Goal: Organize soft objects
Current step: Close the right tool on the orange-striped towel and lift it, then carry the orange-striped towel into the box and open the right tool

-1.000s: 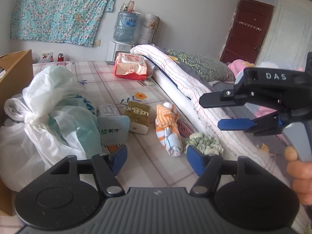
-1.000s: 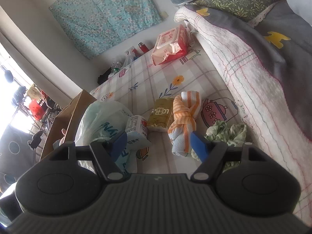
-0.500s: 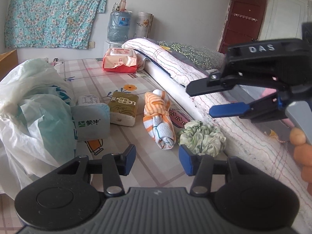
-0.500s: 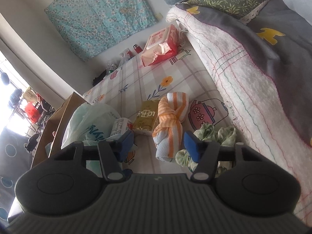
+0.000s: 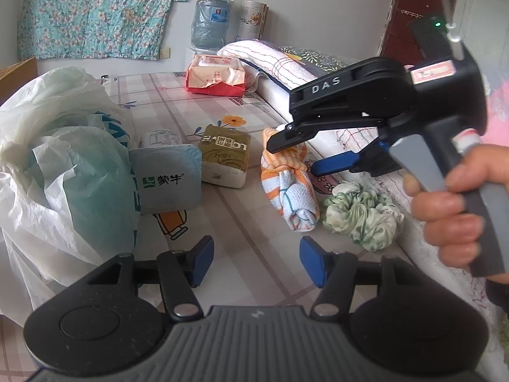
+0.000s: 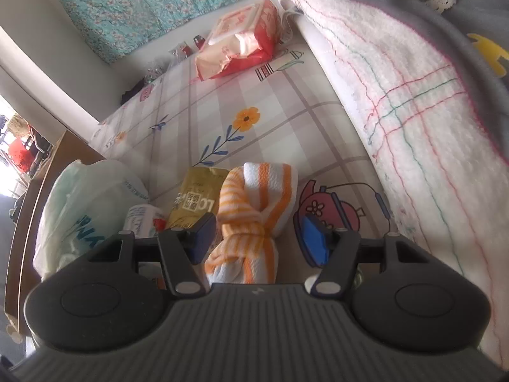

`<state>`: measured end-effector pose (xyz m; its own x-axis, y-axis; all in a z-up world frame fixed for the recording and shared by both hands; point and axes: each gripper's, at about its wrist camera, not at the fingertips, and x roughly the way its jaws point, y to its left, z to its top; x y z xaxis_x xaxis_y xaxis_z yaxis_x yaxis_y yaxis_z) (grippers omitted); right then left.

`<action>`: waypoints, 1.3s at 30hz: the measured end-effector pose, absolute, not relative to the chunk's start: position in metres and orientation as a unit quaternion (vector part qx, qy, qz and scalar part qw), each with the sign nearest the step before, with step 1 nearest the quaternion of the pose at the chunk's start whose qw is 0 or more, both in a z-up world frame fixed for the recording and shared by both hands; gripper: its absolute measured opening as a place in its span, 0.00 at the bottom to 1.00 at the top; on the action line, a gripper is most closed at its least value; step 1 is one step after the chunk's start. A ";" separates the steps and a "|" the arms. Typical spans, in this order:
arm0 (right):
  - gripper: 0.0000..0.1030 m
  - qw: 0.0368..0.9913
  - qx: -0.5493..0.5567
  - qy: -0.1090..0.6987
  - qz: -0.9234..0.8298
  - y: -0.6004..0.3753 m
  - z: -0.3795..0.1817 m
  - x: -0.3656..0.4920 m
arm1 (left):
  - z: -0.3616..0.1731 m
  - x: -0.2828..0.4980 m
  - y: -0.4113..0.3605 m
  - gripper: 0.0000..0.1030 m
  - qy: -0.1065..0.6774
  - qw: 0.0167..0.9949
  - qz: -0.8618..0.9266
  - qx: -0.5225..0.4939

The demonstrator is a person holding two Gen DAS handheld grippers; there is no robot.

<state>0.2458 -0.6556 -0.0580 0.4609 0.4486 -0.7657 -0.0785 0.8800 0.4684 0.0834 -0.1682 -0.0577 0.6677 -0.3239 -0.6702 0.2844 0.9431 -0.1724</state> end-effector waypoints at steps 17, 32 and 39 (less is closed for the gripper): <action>0.40 0.783 0.240 0.537 0.200 -0.639 -0.071 0.230 | -0.056 0.084 -0.164 0.66 0.382 0.904 -0.186 -0.058; 0.50 0.776 0.215 0.550 0.223 -0.628 -0.069 0.225 | -0.054 0.093 -0.173 0.63 0.384 0.905 -0.179 -0.047; 0.52 0.786 0.178 0.546 0.230 -0.614 -0.064 0.227 | -0.055 0.099 -0.172 0.62 0.388 0.902 -0.182 -0.050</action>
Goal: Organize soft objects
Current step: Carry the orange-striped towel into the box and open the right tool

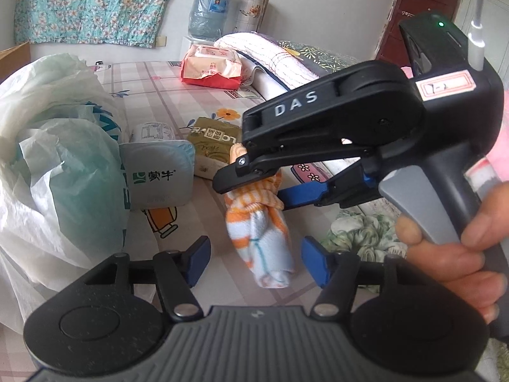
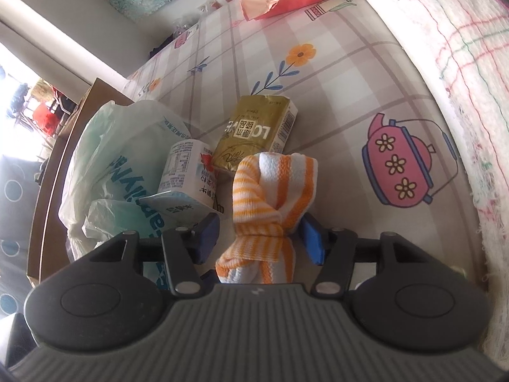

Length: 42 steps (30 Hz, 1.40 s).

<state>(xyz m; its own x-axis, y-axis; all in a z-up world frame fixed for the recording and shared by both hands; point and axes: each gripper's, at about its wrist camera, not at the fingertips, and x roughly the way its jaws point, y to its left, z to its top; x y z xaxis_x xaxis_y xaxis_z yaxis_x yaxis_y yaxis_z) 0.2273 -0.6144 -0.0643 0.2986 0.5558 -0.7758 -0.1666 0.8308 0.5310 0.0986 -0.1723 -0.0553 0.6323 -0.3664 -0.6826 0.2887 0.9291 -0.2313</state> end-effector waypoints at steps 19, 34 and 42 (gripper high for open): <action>0.39 0.831 0.169 0.461 0.261 -0.607 -0.003 0.193 | -0.024 0.092 -0.157 0.44 0.326 0.928 -0.176 -0.037; 0.39 0.847 0.185 0.373 0.330 -0.592 0.091 0.154 | 0.053 0.054 -0.123 0.41 0.218 0.959 -0.170 -0.057; 0.39 0.819 0.182 0.370 0.399 -0.527 0.118 0.142 | 0.077 0.037 -0.072 0.41 0.194 0.973 -0.106 -0.067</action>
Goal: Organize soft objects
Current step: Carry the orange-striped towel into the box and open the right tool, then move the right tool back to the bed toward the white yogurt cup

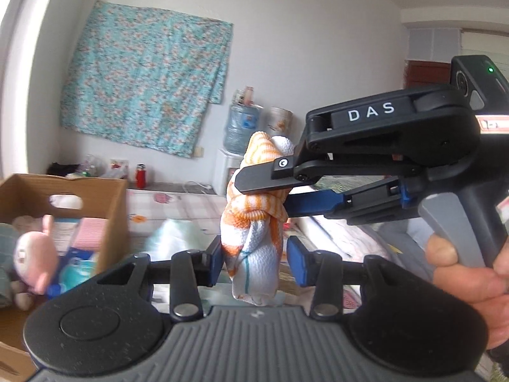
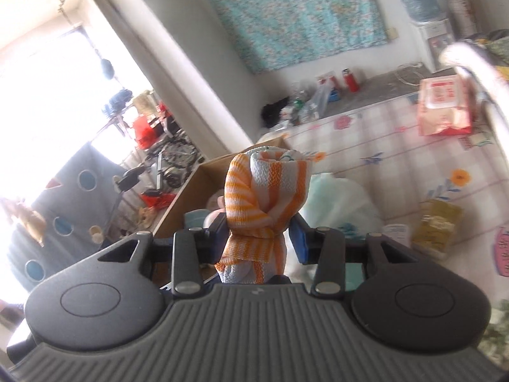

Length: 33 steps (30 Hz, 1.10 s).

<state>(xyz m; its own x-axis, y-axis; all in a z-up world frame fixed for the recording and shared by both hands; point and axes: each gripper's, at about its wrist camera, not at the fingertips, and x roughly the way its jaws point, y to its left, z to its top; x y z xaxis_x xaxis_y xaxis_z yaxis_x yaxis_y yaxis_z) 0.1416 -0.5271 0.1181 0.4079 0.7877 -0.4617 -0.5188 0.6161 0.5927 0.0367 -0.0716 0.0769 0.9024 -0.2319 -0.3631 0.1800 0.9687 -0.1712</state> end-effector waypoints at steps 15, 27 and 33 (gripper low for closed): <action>0.39 0.693 0.172 0.470 0.519 -0.322 0.109 0.144 | 0.101 0.000 0.076 0.42 0.196 0.972 0.085 -0.100; 0.41 0.641 0.081 0.553 0.526 -0.198 0.038 0.148 | 0.086 -0.020 0.162 0.51 0.235 0.947 0.154 -0.154; 0.47 0.602 0.047 0.597 0.528 -0.157 0.010 0.136 | 0.076 -0.024 0.169 0.53 0.253 0.941 0.160 -0.155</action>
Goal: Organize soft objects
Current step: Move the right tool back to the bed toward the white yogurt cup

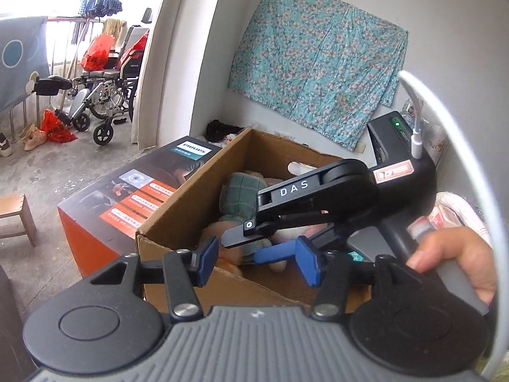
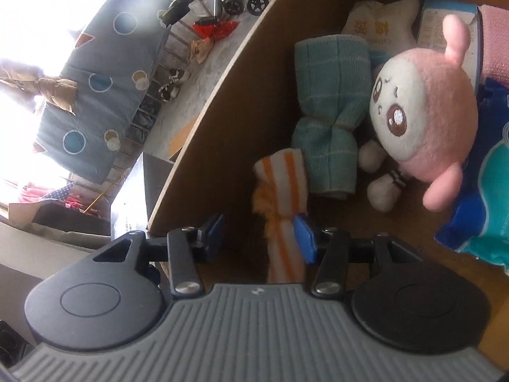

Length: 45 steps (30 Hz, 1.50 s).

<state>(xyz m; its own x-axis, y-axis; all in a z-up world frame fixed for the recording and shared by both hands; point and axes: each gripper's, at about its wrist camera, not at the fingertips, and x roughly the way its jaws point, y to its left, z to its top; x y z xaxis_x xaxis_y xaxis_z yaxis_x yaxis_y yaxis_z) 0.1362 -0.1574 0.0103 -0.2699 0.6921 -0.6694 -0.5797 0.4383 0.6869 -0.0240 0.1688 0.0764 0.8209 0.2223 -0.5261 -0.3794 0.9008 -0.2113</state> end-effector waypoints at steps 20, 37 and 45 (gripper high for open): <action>0.63 0.815 0.189 0.389 0.385 -0.508 0.102 0.161 | 0.081 0.023 0.013 0.66 0.256 0.958 -0.090 -0.089; 0.64 0.848 0.214 0.448 0.185 -0.709 -0.011 0.137 | -0.005 0.050 -0.152 0.55 0.320 0.925 -0.201 -0.025; 0.52 0.820 0.188 0.457 0.289 -0.641 -0.007 0.184 | 0.000 0.076 -0.152 0.49 0.297 0.948 -0.110 0.020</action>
<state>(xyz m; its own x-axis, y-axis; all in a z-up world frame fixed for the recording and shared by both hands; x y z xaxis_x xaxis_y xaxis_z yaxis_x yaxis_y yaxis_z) 0.1844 -0.6413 -0.0074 0.4152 0.6459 -0.6406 -0.3033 0.7622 0.5719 0.0756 -0.1515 -0.0003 0.7992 -0.1964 -0.5681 0.2201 0.9751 -0.0274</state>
